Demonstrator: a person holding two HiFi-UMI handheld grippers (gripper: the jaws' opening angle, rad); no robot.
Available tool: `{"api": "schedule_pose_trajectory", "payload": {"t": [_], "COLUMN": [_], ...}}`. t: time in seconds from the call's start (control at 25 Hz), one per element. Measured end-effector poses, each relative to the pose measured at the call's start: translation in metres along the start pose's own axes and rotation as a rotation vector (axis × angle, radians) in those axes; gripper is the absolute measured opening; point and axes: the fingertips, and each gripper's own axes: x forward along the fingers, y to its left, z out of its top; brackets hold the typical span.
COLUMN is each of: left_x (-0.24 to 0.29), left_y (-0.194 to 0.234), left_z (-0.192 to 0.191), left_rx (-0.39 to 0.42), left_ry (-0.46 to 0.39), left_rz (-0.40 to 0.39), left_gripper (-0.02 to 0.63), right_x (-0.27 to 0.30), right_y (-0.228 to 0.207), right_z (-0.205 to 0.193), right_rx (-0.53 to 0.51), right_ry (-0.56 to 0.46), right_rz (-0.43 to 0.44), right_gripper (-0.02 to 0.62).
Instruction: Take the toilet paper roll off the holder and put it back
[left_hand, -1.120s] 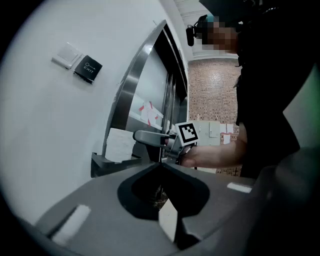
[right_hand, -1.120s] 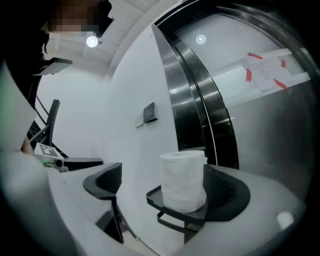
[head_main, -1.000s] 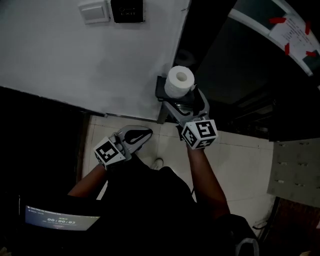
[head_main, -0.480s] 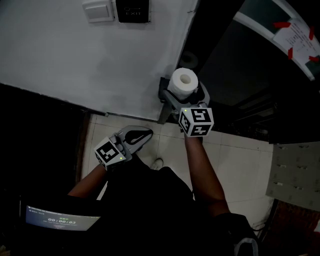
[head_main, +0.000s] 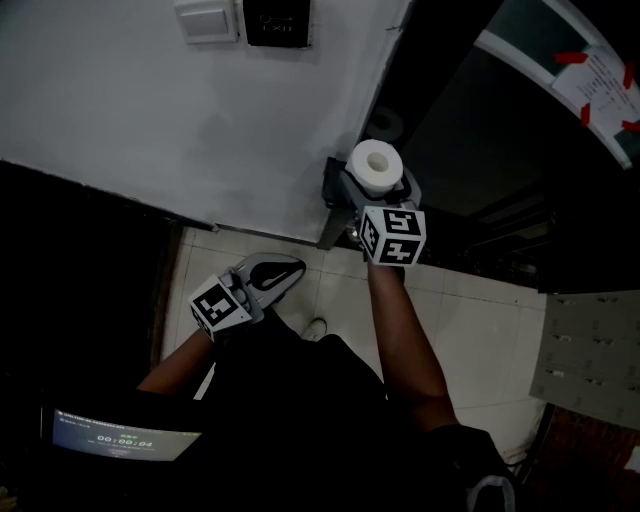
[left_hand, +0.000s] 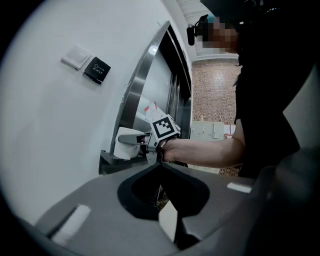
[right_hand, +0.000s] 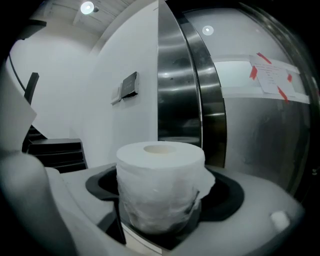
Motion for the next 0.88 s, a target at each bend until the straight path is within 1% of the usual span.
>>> {"api": "schedule_pose_trajectory", "payload": {"t": [0.16, 0.32, 0.4, 0.56, 0.72, 0.88], "left_x": [0.001, 0.002, 0.004, 0.006, 0.01, 0.013], "left_y": [-0.007, -0.004, -0.005, -0.006, -0.014, -0.02], "left_z": [-0.002, -0.003, -0.002, -0.004, -0.003, -0.005], "left_rx": [0.013, 0.005, 0.002, 0.021, 0.012, 0.011], "left_ry": [-0.004, -0.001, 0.003, 0.001, 0.005, 0.01], "left_rz": [0.009, -0.007, -0.013, -0.028, -0.036, -0.048], "left_gripper": [0.005, 0.005, 0.005, 0.005, 0.005, 0.005], "right_x": [-0.01, -0.01, -0.014, -0.02, -0.033, -0.046], "right_y": [-0.001, -0.001, -0.003, -0.008, -0.017, -0.034], "right_z": [0.002, 0.005, 0.006, 0.009, 0.007, 0.0], "right_rx": [-0.003, 0.016, 0.006, -0.012, -0.01, 0.002], "right_ry": [-0.012, -0.047, -0.051, -0.041, -0.023, -0.015], "right_rz": [0.011, 0.019, 0.013, 0.008, 0.005, -0.029], "right_gripper": [0.446, 0.442, 0.441, 0.441, 0.44, 0.442]}}
